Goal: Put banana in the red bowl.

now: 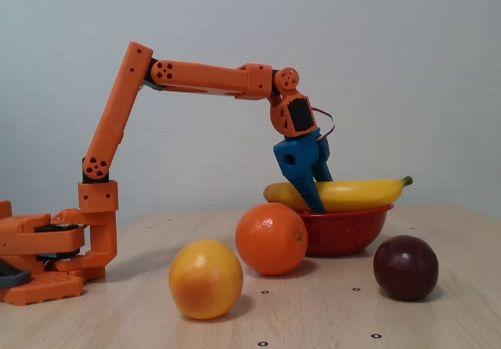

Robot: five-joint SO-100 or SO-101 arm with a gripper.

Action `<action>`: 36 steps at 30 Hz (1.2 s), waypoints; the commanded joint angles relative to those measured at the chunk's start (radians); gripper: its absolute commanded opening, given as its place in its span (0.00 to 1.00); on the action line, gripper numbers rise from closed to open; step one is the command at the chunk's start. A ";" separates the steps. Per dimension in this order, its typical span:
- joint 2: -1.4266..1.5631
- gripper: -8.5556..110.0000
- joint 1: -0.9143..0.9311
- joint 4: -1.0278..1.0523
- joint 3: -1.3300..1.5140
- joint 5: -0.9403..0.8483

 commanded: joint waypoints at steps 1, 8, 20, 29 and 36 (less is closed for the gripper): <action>0.072 0.07 0.021 -0.046 -0.037 -0.023; 0.101 0.25 0.040 -0.018 -0.009 -0.094; 0.202 0.30 0.049 -0.015 -0.040 -0.081; 0.291 0.30 0.067 0.020 -0.115 -0.054; 0.391 0.18 0.092 0.075 -0.094 -0.055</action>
